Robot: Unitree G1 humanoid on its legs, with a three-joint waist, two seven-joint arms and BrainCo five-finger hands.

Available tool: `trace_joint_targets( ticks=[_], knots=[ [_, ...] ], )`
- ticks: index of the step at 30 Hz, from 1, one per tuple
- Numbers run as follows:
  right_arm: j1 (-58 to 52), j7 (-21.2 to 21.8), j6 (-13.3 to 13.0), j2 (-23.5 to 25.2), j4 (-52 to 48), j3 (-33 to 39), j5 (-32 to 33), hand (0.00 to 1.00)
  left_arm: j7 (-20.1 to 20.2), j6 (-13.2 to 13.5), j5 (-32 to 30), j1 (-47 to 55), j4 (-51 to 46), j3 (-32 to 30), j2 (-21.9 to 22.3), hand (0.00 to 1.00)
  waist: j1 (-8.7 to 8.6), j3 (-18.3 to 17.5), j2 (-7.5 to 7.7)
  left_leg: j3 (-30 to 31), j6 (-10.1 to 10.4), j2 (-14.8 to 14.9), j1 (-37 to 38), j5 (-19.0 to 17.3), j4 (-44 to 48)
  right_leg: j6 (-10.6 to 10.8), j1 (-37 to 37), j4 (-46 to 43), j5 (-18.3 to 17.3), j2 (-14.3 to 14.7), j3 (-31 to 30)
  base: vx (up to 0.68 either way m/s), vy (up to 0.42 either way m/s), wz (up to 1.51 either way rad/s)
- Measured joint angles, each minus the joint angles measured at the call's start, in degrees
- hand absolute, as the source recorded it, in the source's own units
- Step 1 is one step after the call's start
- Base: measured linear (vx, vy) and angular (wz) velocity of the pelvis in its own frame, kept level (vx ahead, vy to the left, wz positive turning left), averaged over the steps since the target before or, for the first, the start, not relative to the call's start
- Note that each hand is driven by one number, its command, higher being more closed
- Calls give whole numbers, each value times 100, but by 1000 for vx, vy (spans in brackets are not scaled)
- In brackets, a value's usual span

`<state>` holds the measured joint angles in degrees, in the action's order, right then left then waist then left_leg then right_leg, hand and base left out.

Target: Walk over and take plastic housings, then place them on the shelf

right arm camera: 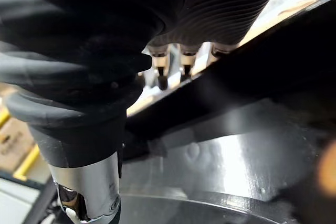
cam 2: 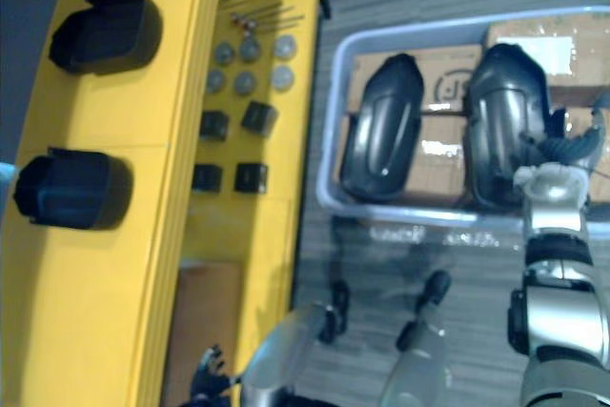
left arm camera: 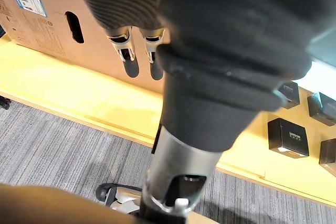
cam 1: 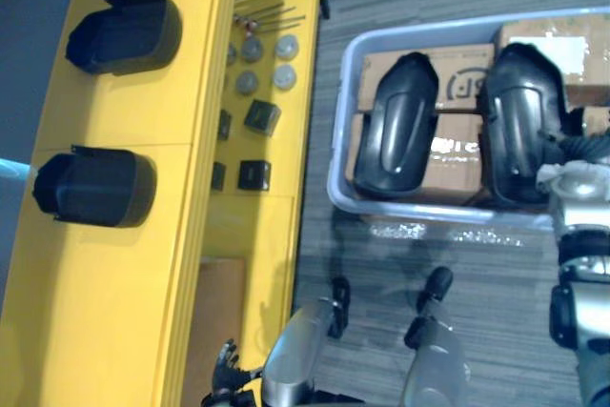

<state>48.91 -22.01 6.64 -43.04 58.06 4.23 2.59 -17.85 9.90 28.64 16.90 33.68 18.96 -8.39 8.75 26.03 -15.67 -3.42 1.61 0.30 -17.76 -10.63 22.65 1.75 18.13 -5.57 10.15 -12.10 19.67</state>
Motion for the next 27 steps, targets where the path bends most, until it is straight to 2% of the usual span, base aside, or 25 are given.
trace_joint_targets(
  ticks=[6, 12, 16, 20, 27],
  knots=[
    [155, 386, 231, -316, 233, -227, -310, 100, 0, 1, 1, -21, 23, 7, -3, 0, 16, -4, -20, 23, 0, -1, -57, 0, 3, -10, 54, -37, -14, -15, 50, -6, 10, 2],
    [206, 781, 460, -619, 443, -384, -1096, 100, 10, 32, 1, -91, 138, 41, -4, 0, 42, -38, -65, 57, 1, 3, -155, 1, 10, -2, 172, -139, -80, -29, 67, -4, 7, 1],
    [252, 1084, 661, -644, 616, -512, -1593, 100, 12, 53, 1, -138, 232, 141, -3, 0, 94, -92, -132, 104, 1, 2, -147, 1, 5, 6, 179, -226, -149, -41, 101, 6, 16, 5],
    [258, 1311, 1023, -644, 717, -721, -2189, 100, 7, 118, 0, -171, 238, 186, -3, 0, 161, -98, -129, 149, 0, -13, -150, 1, 6, 8, 177, -295, -190, -79, 154, -11, 18, 6],
    [332, 1454, 1216, -644, 801, -738, -2655, 100, 7, 141, -1, -165, 239, 199, -10, 0, 162, -98, -129, 235, -6, -41, -207, 5, 11, 11, 172, -307, -193, -106, 230, -18, 32, 7]
  ],
)
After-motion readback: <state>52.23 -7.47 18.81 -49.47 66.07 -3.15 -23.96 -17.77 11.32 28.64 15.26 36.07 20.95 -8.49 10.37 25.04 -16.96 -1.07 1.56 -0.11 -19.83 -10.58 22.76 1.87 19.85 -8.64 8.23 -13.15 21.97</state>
